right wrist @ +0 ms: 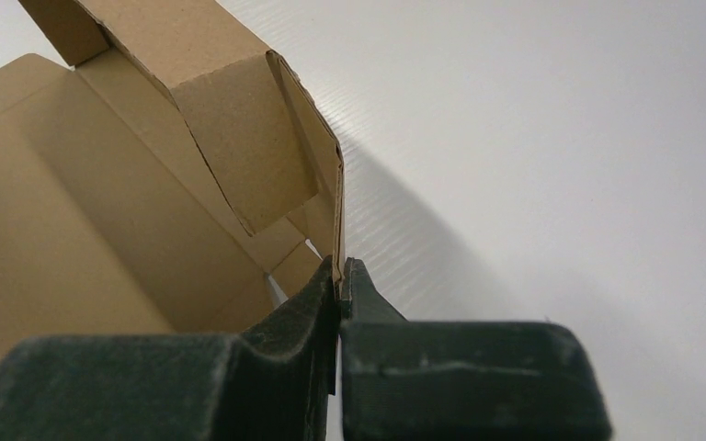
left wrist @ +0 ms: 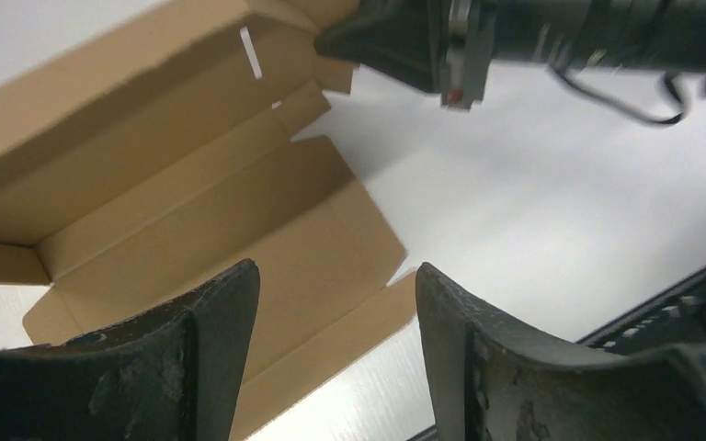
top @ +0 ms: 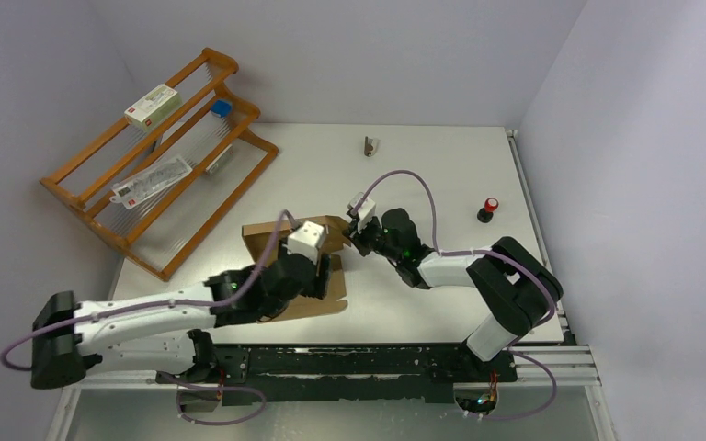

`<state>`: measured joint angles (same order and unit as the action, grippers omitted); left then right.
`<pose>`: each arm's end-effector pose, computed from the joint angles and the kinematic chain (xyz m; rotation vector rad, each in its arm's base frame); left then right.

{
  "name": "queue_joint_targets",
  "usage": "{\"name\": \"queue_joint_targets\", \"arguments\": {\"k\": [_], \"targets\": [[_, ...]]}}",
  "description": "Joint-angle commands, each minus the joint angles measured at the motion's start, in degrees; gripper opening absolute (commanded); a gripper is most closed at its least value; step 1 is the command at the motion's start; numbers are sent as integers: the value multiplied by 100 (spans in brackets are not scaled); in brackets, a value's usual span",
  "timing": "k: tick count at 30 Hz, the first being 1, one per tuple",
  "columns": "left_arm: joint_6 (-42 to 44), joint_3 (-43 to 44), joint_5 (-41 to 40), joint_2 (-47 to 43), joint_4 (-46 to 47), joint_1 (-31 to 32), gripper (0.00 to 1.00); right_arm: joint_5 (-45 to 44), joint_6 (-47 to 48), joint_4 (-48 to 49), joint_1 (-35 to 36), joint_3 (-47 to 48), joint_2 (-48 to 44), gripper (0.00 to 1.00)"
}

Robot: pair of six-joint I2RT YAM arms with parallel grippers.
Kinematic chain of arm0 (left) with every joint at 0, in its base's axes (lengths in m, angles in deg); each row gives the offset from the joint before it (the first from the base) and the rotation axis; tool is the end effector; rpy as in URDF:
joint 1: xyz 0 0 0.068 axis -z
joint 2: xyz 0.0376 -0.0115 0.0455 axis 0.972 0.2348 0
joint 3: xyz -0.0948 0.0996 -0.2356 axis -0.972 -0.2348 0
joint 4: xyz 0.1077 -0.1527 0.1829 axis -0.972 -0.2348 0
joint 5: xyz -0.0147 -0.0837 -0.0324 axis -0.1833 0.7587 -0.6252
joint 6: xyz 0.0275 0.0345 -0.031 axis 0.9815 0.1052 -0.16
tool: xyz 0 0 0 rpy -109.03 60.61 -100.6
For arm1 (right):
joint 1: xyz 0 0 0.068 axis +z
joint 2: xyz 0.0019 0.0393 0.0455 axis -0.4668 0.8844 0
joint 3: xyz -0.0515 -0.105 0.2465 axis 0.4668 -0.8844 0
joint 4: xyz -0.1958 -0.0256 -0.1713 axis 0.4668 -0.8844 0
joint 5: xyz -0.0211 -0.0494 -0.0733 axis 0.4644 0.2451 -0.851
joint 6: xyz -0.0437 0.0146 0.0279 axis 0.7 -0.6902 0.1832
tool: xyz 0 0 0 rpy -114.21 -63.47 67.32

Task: Fold the paper box

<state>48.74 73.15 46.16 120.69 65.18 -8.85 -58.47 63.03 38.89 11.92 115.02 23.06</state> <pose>0.1003 -0.1935 0.2738 0.3647 2.0578 -0.4416 0.2348 0.2041 0.1655 -0.9017 1.6811 0.5540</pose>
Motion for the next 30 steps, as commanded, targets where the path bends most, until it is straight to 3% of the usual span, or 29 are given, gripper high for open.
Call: {"name": "queue_joint_targets", "arguments": {"k": [1,12,18,30], "targets": [[15,-418,-1150,640,1117,349,68,-72,-51,-75,41,-88,-73,3],[620,-593,-1542,2281,3149,346,75,40,-178,-221,68,-1,-34,3],[570,-410,-1322,3157,3448,-10,78,96,-214,-213,85,-1,-54,3],[642,-112,-1070,4031,3921,-416,80,298,-317,-154,103,27,5,3]]}}
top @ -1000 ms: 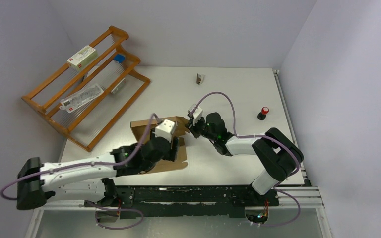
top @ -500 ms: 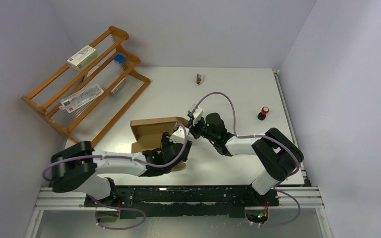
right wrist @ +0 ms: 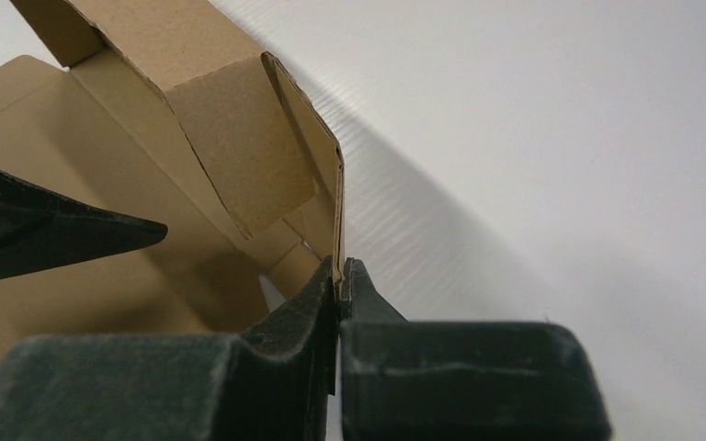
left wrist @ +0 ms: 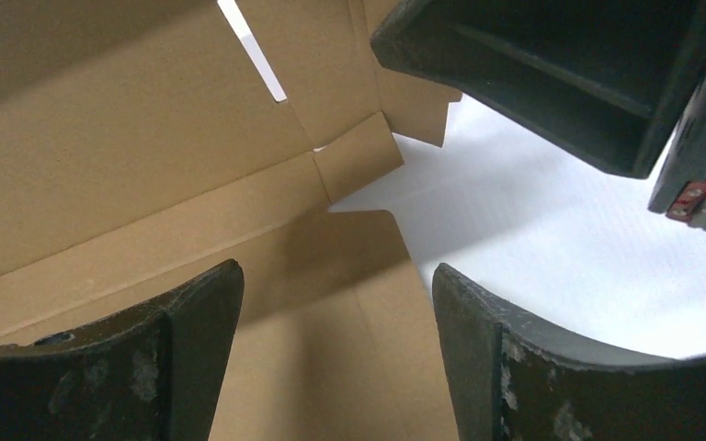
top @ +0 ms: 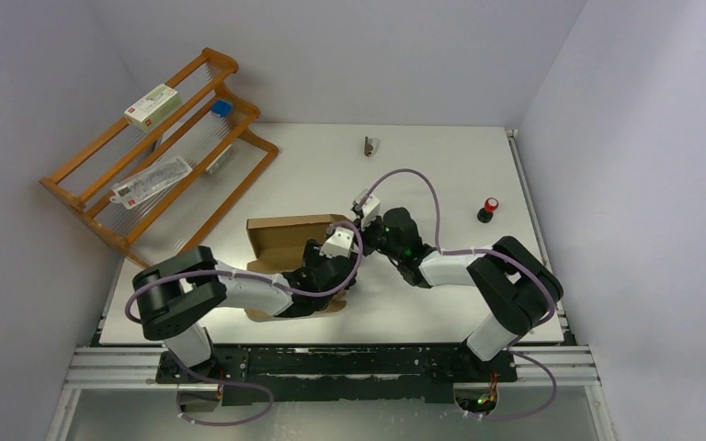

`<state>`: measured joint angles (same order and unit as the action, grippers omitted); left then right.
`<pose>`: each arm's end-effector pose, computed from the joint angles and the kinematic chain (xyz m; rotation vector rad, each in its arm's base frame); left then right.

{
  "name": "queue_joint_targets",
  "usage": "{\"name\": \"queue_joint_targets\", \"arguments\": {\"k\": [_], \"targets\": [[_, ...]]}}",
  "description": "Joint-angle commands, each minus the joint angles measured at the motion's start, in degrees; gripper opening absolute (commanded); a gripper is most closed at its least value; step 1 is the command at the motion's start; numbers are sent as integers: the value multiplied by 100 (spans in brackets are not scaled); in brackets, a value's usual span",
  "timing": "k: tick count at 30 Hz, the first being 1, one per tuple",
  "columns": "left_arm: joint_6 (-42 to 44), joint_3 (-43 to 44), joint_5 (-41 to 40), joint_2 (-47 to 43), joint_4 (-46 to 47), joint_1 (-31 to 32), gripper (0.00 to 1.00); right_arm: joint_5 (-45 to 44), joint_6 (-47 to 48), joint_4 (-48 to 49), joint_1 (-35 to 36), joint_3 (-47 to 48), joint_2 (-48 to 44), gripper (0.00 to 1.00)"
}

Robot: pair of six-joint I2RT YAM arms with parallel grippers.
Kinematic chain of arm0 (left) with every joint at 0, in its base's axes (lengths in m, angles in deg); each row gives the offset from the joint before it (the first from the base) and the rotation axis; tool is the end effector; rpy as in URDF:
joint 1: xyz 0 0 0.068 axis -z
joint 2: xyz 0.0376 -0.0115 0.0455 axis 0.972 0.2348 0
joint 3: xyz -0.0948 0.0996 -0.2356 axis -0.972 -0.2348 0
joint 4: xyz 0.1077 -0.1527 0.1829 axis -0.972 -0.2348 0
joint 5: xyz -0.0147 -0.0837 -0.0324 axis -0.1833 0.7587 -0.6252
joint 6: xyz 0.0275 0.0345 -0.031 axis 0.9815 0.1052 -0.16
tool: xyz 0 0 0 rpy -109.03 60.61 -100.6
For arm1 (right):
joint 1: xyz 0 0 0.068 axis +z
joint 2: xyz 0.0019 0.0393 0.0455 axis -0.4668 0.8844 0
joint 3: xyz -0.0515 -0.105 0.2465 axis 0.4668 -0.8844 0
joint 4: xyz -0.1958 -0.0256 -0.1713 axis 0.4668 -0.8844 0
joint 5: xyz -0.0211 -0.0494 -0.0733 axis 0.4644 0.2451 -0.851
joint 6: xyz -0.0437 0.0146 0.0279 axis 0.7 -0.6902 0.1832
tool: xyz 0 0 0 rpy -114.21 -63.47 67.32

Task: Fold the paper box

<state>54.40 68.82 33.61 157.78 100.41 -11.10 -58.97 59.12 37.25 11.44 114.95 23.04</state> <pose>0.1494 -0.2653 0.1426 0.3425 2.0169 -0.0788 0.2357 0.2011 0.1623 -0.8428 1.7504 0.5825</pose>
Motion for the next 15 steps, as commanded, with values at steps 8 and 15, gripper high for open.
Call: {"name": "queue_joint_targets", "arguments": {"k": [8,15], "targets": [[-177,-866,543,-103,2047,-395,80,413,-3,101,162,-14,-22,3],[248,-1557,815,-759,2658,-529,79,559,-111,53,152,47,-33,3]]}}
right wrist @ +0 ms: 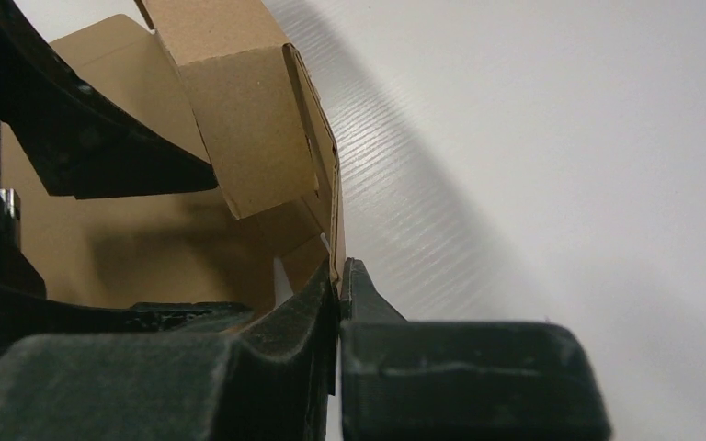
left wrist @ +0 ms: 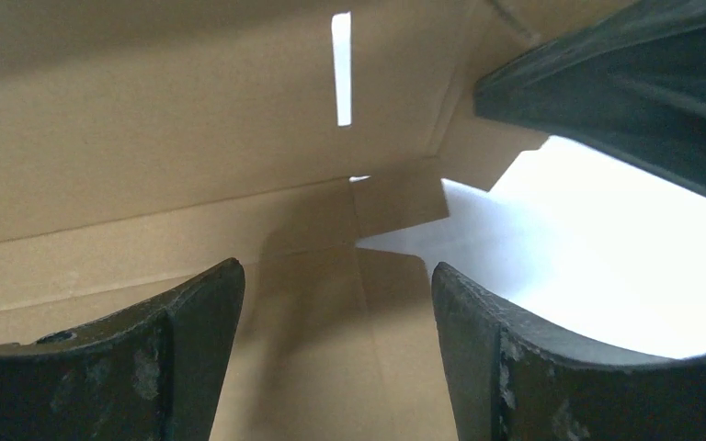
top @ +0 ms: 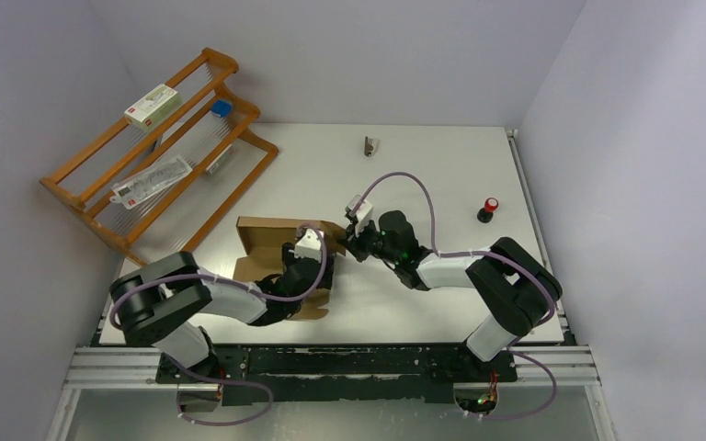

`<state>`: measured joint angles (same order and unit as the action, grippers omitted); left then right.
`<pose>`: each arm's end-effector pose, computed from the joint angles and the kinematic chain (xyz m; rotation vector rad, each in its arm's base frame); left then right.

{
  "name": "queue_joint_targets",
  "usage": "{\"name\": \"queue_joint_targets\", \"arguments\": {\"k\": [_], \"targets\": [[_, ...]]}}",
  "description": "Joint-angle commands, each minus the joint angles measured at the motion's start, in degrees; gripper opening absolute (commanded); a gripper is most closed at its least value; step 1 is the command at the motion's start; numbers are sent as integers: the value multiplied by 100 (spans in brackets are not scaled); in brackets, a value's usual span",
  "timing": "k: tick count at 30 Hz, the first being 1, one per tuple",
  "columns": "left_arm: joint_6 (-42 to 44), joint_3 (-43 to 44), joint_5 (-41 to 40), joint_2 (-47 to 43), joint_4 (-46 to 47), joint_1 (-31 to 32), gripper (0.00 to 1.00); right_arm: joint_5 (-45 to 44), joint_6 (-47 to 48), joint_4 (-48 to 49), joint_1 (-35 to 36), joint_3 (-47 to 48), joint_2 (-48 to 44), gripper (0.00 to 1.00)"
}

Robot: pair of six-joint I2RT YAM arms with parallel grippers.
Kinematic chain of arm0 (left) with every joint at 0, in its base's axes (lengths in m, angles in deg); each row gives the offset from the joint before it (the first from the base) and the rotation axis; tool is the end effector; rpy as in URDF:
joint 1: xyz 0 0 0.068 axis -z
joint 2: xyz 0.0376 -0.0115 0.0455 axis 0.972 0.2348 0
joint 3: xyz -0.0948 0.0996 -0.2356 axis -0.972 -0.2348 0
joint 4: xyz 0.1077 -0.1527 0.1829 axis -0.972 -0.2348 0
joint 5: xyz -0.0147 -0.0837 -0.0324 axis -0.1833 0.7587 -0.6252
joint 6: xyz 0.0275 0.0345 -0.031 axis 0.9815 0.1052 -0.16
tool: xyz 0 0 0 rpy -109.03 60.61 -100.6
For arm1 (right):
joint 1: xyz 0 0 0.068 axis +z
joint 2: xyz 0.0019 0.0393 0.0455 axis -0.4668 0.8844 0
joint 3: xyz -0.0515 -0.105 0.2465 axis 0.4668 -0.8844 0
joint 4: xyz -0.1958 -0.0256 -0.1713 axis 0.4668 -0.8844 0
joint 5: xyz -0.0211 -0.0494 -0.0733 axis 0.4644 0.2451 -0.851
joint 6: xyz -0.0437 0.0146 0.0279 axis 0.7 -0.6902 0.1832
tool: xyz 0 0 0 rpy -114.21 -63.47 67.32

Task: Fold the paper box

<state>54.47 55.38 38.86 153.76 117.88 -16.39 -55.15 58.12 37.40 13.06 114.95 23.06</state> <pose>0.1517 -0.2179 0.1255 0.2308 1.9836 -0.2128 0.2282 0.2092 0.1626 -0.8976 1.7318 0.6757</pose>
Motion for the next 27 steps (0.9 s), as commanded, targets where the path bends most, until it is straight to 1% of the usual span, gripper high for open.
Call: {"name": "queue_joint_targets", "arguments": {"k": [1,6,12,18,23,27], "targets": [[302,-288,317,-425,986,0,79,187,3,22,-10,64,-46,3],[587,-291,506,-433,1029,0,80,183,19,-15,-10,81,-53,3],[717,-17,598,129,1068,0,80,240,-23,11,-2,52,-73,3],[640,305,296,577,968,0,80,283,28,-37,6,75,-60,3],[292,286,-188,540,873,-46,74,303,60,36,7,34,-58,3],[19,173,-267,453,864,-159,65,331,67,53,6,27,-67,3]]}}
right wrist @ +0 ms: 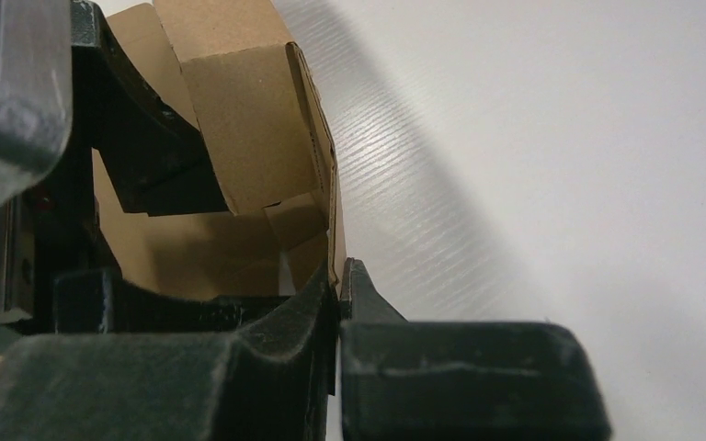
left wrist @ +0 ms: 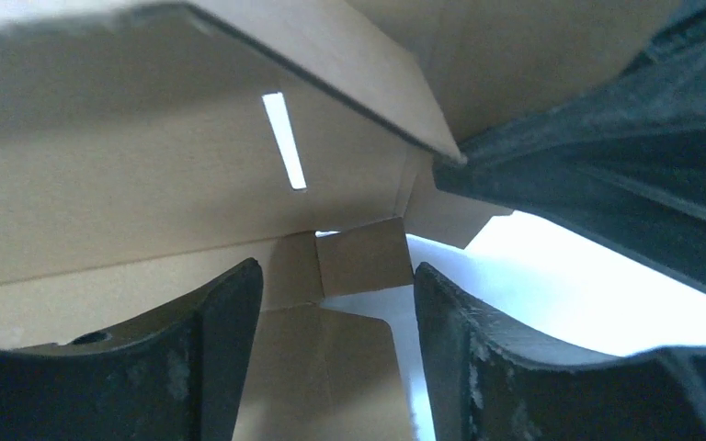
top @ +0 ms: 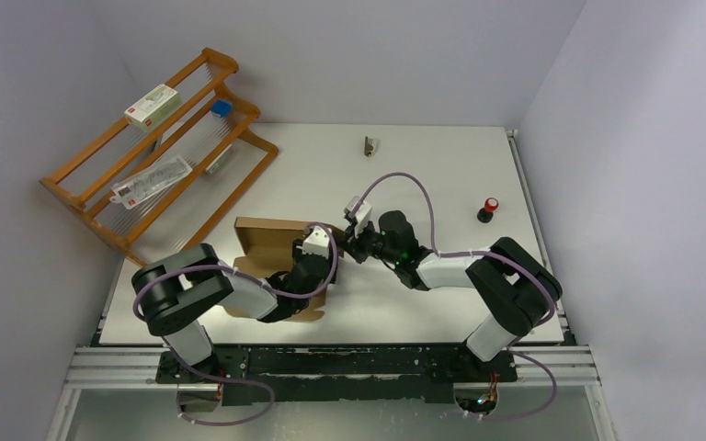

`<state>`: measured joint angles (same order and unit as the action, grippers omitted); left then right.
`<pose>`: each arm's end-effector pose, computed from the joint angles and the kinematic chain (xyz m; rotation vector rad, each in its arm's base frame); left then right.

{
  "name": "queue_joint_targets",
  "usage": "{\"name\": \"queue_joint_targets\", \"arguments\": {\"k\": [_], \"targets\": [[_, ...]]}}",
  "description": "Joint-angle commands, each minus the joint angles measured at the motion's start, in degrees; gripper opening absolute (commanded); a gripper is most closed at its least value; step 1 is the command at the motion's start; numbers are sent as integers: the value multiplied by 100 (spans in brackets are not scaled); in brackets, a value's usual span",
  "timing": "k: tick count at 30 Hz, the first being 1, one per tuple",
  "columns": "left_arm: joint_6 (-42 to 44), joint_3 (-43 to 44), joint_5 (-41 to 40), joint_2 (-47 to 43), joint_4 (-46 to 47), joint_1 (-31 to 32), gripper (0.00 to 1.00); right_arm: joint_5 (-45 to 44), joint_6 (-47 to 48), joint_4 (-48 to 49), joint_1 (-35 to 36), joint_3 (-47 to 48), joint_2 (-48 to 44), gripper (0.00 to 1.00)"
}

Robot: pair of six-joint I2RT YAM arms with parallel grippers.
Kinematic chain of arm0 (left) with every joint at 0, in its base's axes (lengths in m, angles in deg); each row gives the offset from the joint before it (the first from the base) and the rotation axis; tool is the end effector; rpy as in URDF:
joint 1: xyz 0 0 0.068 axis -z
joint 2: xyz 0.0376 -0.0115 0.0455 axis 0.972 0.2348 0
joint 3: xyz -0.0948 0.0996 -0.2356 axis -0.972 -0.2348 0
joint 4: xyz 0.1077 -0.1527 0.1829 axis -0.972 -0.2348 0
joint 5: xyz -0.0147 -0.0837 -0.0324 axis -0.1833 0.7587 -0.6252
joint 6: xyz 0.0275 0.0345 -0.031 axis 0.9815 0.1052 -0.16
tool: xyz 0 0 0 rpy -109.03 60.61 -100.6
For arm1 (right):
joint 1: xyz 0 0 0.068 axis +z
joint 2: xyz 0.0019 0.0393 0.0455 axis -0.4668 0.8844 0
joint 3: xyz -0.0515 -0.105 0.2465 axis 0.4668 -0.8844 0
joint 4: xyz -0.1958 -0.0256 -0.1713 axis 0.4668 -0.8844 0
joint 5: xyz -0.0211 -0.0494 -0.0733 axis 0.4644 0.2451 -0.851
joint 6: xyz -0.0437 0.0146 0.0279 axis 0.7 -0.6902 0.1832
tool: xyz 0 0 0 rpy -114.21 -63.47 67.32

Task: Fold the paper box

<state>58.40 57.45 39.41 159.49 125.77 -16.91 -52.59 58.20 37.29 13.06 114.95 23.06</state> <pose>0.1622 -0.2315 0.1208 0.2558 1.9298 -0.2267 0.2268 0.2100 0.1626 -0.9286 1.7212 0.7166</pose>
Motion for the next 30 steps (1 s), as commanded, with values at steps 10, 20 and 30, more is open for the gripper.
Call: {"name": "queue_joint_targets", "arguments": {"k": [10,20,30], "targets": [[-613,-351,-190,-593,80,-275,49,60,147,-6,4,13,-115,3],[-824,-591,296,-472,249,-605,47,349,74,82,7,-30,-135,5],[-827,-689,932,-339,470,-779,46,549,4,-295,-166,-45,-513,22]]}}
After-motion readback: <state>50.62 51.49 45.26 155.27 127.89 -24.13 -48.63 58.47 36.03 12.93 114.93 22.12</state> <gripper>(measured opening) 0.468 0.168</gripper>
